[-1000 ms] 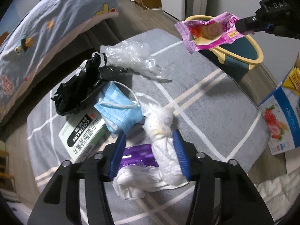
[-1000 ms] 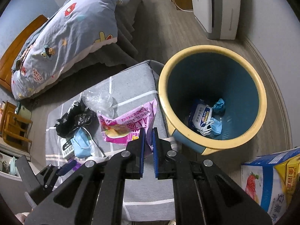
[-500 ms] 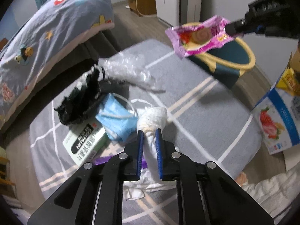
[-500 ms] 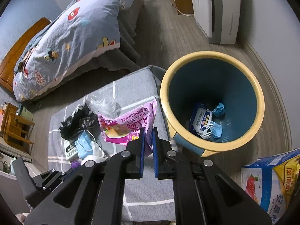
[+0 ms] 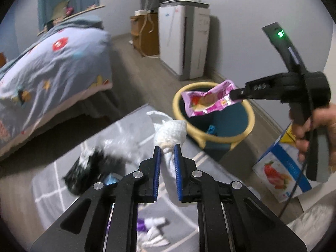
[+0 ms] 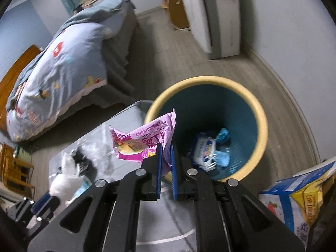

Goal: Collect trash
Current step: 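Carry wrapper and tissue over the bin and open both tools to drop them, then move both tools back over the cushion, then grasp the white tissue with the right tool while the left tool grasps the black plastic bag, then carry tissue and black bag over the bin and open both tools to drop them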

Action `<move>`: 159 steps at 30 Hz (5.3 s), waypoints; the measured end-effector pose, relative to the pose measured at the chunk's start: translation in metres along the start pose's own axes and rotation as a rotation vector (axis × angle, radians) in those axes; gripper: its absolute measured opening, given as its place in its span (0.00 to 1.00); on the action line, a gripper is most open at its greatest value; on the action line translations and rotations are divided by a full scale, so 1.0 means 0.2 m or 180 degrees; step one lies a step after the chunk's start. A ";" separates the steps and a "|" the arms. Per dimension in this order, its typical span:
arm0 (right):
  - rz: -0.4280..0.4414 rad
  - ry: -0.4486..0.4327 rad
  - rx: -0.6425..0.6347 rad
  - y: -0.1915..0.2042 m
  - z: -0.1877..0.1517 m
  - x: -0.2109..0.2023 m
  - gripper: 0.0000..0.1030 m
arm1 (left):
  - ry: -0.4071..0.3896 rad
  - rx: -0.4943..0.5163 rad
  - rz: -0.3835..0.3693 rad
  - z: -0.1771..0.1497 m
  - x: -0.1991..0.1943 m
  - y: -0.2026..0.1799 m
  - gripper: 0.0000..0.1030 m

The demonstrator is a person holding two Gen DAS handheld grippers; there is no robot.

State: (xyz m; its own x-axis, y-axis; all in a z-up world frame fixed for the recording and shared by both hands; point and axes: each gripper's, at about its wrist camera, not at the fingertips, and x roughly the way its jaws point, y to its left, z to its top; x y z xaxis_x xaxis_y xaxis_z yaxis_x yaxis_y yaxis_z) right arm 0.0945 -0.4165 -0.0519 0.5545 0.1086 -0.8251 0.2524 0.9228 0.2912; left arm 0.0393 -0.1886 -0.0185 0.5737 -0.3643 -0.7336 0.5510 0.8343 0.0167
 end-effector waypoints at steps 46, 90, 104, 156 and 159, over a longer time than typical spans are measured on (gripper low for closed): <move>-0.0494 -0.0069 0.0329 -0.29 0.04 0.14 0.94 | -0.0101 -0.0231 0.0069 0.25 0.22 0.08 0.88; 0.0580 0.0844 -0.2365 1.14 -1.04 0.29 0.73 | 0.0058 -0.1166 0.0759 -0.40 -0.39 0.91 0.92; 0.0561 0.1257 -0.2416 1.14 -1.10 0.36 0.07 | 0.0125 -0.1246 0.0734 -0.42 -0.36 0.94 0.92; 0.0512 0.0478 -0.1030 0.66 -0.29 0.15 0.07 | 0.0352 -0.0198 0.0847 -0.21 0.03 0.63 0.11; 0.0537 0.0399 -0.0954 0.63 -0.25 0.11 0.07 | 0.0150 -0.0235 0.0811 -0.14 -0.05 0.60 0.11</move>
State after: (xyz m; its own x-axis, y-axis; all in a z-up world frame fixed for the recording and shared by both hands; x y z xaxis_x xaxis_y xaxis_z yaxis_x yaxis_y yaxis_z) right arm 0.0985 -0.2799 -0.0577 0.4624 0.2957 -0.8359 -0.0882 0.9534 0.2885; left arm 0.0823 -0.0732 -0.0289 0.6584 -0.1204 -0.7430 0.3457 0.9252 0.1564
